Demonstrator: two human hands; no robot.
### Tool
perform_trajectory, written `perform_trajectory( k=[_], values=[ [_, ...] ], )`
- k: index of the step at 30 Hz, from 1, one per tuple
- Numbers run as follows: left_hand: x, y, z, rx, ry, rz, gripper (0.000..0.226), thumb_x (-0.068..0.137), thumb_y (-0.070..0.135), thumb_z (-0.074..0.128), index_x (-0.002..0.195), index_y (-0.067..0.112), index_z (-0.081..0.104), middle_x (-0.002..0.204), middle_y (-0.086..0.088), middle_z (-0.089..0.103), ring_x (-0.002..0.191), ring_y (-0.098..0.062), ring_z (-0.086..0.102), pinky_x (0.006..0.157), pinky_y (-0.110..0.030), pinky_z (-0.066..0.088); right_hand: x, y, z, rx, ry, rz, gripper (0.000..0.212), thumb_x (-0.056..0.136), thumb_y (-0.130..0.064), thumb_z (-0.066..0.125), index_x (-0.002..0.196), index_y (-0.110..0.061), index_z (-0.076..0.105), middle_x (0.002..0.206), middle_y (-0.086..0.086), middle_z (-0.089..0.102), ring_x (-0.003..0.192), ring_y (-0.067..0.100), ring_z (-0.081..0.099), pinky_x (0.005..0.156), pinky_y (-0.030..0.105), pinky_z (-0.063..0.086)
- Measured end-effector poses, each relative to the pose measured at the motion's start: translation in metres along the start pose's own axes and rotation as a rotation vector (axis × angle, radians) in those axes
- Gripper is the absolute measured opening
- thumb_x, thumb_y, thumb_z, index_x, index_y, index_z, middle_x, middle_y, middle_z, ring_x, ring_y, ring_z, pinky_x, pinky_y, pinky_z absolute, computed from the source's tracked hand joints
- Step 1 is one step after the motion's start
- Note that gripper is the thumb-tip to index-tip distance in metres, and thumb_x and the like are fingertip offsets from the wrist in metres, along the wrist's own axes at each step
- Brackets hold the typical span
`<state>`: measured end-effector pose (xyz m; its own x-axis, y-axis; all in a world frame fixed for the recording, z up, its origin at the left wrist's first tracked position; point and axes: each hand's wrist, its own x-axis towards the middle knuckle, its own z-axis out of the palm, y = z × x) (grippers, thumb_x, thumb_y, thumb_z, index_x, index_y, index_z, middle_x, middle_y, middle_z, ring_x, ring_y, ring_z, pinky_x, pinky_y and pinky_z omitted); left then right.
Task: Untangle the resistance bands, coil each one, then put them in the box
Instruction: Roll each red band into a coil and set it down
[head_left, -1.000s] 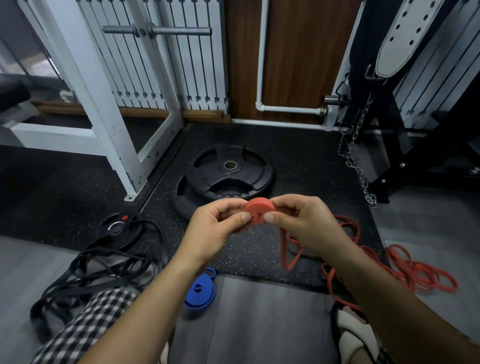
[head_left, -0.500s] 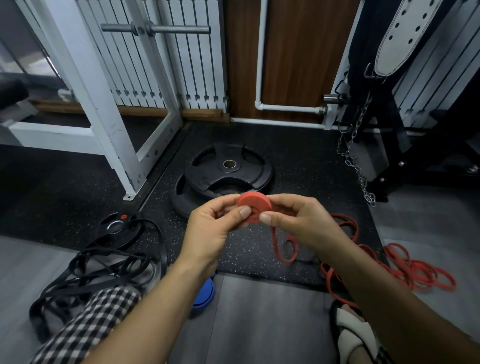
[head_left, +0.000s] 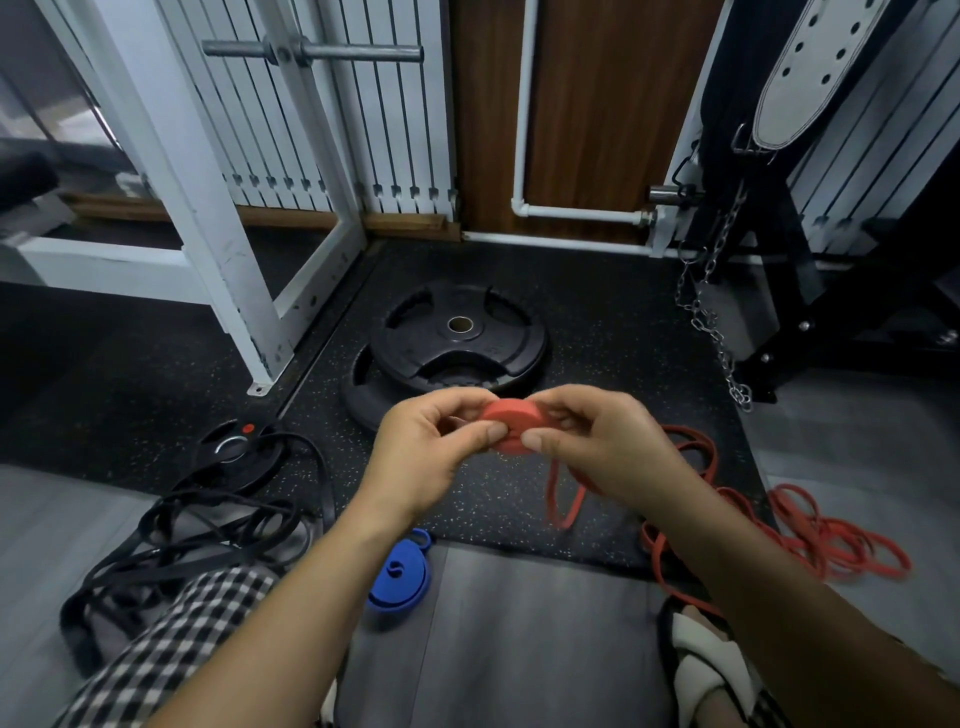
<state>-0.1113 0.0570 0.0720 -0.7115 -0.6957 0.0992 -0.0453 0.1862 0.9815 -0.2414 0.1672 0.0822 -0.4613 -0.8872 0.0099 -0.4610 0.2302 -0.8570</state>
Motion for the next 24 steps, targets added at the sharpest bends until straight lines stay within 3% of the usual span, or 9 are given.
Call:
perform_trajectory(
  k=[5, 8, 10, 13, 16, 19, 21, 24],
  values=[
    [-0.002, -0.003, 0.010, -0.238, 0.131, -0.075, 0.022, 0.075, -0.005, 0.065, 0.084, 0.015, 0.067, 0.069, 0.006, 0.070, 0.066, -0.004, 0.063, 0.063, -0.013, 0.051, 0.003, 0.002, 0.001, 0.136, 0.032, 0.019, 0.016, 0.077, -0.020, 0.072, 0.086, -0.031, 0.066, 0.083, -0.004, 0.071, 0.079, 0.006, 0.066, 0.075, 0.018, 0.053],
    [-0.001, -0.003, 0.010, -0.307, 0.107, -0.147, 0.019, 0.078, -0.005, 0.063, 0.086, 0.012, 0.066, 0.067, 0.005, 0.070, 0.065, -0.005, 0.064, 0.061, -0.014, 0.052, 0.003, 0.001, 0.000, 0.160, 0.051, -0.016, 0.014, 0.079, -0.015, 0.070, 0.085, -0.028, 0.068, 0.080, -0.002, 0.070, 0.073, 0.005, 0.063, 0.070, 0.017, 0.051],
    [0.002, -0.005, 0.003, -0.129, 0.011, -0.107, 0.022, 0.077, -0.002, 0.066, 0.086, 0.018, 0.066, 0.073, 0.004, 0.069, 0.069, -0.009, 0.064, 0.066, -0.017, 0.052, 0.002, 0.002, -0.004, 0.044, 0.061, -0.006, 0.011, 0.079, -0.019, 0.070, 0.086, -0.027, 0.069, 0.078, -0.002, 0.069, 0.072, 0.008, 0.062, 0.070, 0.024, 0.052],
    [0.004, -0.008, -0.006, 0.365, -0.094, 0.102, 0.031, 0.074, 0.008, 0.073, 0.098, 0.027, 0.068, 0.093, 0.013, 0.063, 0.083, -0.001, 0.059, 0.080, -0.011, 0.044, -0.002, 0.001, -0.005, -0.375, 0.043, -0.086, 0.011, 0.082, -0.029, 0.067, 0.092, -0.026, 0.070, 0.079, -0.006, 0.065, 0.077, 0.012, 0.059, 0.074, 0.035, 0.050],
    [-0.001, -0.003, 0.000, 0.335, -0.176, 0.133, 0.036, 0.074, 0.003, 0.072, 0.088, 0.036, 0.067, 0.077, 0.016, 0.067, 0.075, 0.003, 0.061, 0.073, -0.008, 0.044, -0.005, -0.002, 0.000, -0.506, -0.012, -0.170, 0.015, 0.085, -0.031, 0.062, 0.099, -0.027, 0.067, 0.082, -0.011, 0.059, 0.084, 0.009, 0.054, 0.078, 0.033, 0.045],
    [0.000, -0.003, 0.001, 0.140, -0.110, 0.048, 0.032, 0.073, -0.004, 0.070, 0.079, 0.027, 0.070, 0.072, 0.005, 0.072, 0.071, -0.009, 0.068, 0.071, -0.018, 0.053, -0.004, 0.000, 0.003, -0.301, 0.025, -0.133, 0.013, 0.084, -0.025, 0.065, 0.097, -0.026, 0.067, 0.082, -0.011, 0.058, 0.081, 0.009, 0.055, 0.075, 0.031, 0.047],
    [0.001, -0.002, 0.001, 0.001, -0.066, -0.017, 0.028, 0.072, -0.006, 0.070, 0.080, 0.021, 0.071, 0.075, -0.005, 0.072, 0.072, -0.018, 0.069, 0.071, -0.024, 0.056, -0.002, 0.000, 0.002, -0.133, 0.039, -0.059, 0.016, 0.080, -0.022, 0.070, 0.096, -0.026, 0.068, 0.089, -0.013, 0.055, 0.083, 0.006, 0.054, 0.073, 0.022, 0.046],
    [0.000, -0.002, 0.002, -0.101, -0.050, -0.067, 0.024, 0.073, -0.006, 0.068, 0.083, 0.016, 0.070, 0.070, 0.002, 0.072, 0.068, -0.008, 0.067, 0.063, -0.017, 0.053, 0.001, -0.001, -0.004, 0.033, 0.030, 0.035, 0.014, 0.076, -0.017, 0.074, 0.086, -0.025, 0.067, 0.095, -0.007, 0.056, 0.080, 0.003, 0.056, 0.068, 0.010, 0.046]
  ],
)
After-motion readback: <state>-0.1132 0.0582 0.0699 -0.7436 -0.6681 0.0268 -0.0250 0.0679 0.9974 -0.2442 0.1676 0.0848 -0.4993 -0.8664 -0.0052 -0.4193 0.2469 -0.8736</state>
